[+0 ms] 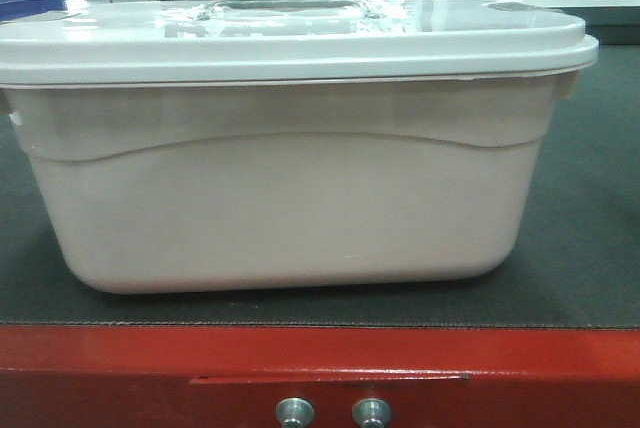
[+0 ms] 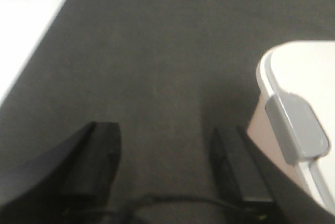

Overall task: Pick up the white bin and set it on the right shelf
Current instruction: 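Lower both grippers to the short ends of the pink lidded bin, then close both grippers on the bin's lid rims at its ends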

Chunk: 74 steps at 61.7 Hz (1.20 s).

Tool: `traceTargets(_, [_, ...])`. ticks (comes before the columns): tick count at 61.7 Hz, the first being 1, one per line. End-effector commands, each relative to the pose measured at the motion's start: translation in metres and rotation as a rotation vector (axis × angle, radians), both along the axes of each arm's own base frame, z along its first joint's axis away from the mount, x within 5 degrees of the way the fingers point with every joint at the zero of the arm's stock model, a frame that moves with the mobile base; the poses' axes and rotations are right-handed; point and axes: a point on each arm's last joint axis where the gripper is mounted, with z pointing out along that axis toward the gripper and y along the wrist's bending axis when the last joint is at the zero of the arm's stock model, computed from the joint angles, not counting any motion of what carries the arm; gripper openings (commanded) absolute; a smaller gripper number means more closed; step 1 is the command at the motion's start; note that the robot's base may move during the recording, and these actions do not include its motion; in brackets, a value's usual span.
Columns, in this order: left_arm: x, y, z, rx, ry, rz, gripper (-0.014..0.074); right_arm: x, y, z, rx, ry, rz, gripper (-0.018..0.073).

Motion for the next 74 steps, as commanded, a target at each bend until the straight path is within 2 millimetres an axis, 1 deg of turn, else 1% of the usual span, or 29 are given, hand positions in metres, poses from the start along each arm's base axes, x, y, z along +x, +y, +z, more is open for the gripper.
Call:
traceTargets(1, [0.009, -0.005, 0.019, -0.101, -0.034, -0.009, 0.0421, 0.012, 0.002, 0.020, 0.086, -0.015, 0.005, 0.0628])
traceTargets(4, [0.012, -0.008, 0.022, -0.121, 0.014, -0.026, 0.0456, 0.018, 0.005, 0.021, 0.152, 0.069, 0.029, 0.0628])
traceTargets(6, [0.014, -0.009, 0.023, -0.120, 0.047, -0.039, 0.0472, 0.021, 0.008, 0.026, 0.189, 0.106, 0.047, 0.0628])
traceTargets(11, [0.019, -0.015, 0.031, -0.113, 0.092, -0.109, 0.0484, 0.032, 0.015, 0.028, 0.258, 0.244, 0.098, 0.0628])
traceTargets(12, [0.021, -0.017, 0.034, -0.125, 0.102, -0.126, 0.0484, 0.035, 0.016, 0.031, 0.263, 0.261, 0.109, 0.0628])
traceTargets(19, [0.033, -0.026, 0.045, -0.153, 0.130, -0.223, 0.0484, 0.054, 0.026, 0.034, 0.264, 0.432, 0.209, 0.0628])
traceTargets(23, [0.038, -0.030, 0.047, -0.145, 0.154, -0.275, 0.0484, 0.064, 0.032, 0.038, 0.264, 0.506, 0.285, 0.0628])
traceTargets(28, [0.046, -0.031, 0.047, -0.163, 0.190, -0.319, 0.0484, 0.072, 0.035, 0.044, 0.297, 0.551, 0.390, 0.0628])
traceTargets(31, [0.052, -0.028, 0.045, -0.167, 0.206, -0.339, 0.0484, 0.078, 0.033, 0.048, 0.320, 0.551, 0.451, 0.0628])
traceTargets(36, [0.059, -0.025, 0.041, -0.206, 0.234, -0.374, 0.0484, 0.086, 0.024, 0.051, 0.398, 0.531, 0.511, 0.0623])
traceTargets(40, [0.066, -0.022, 0.037, -0.246, 0.250, -0.419, 0.0484, 0.091, 0.013, 0.050, 0.443, 0.510, 0.544, 0.0623])
traceTargets(45, [0.076, -0.021, 0.031, -0.312, 0.265, -0.475, 0.0484, 0.097, -0.001, 0.044, 0.496, 0.523, 0.579, 0.0623])
traceTargets(49, [0.084, -0.020, 0.027, -0.369, 0.273, -0.519, 0.0484, 0.103, -0.007, 0.038, 0.533, 0.540, 0.623, 0.0623])
traceTargets(57, [0.102, -0.016, 0.013, -0.489, 0.303, -0.607, 0.0484, 0.119, -0.010, 0.023, 0.619, 0.558, 0.742, 0.0623])
traceTargets(62, [0.115, -0.011, 0.002, -0.581, 0.323, -0.654, 0.0484, 0.133, -0.013, 0.010, 0.667, 0.570, 0.750, 0.0623])
traceTargets(68, [0.126, -0.005, -0.010, -0.647, 0.347, -0.668, 0.0484, 0.141, -0.016, -0.001, 0.680, 0.590, 0.750, 0.0623])
traceTargets(74, [0.135, -0.004, -0.022, -0.697, 0.381, -0.680, 0.0484, 0.149, -0.018, -0.010, 0.705, 0.616, 0.747, 0.0623])
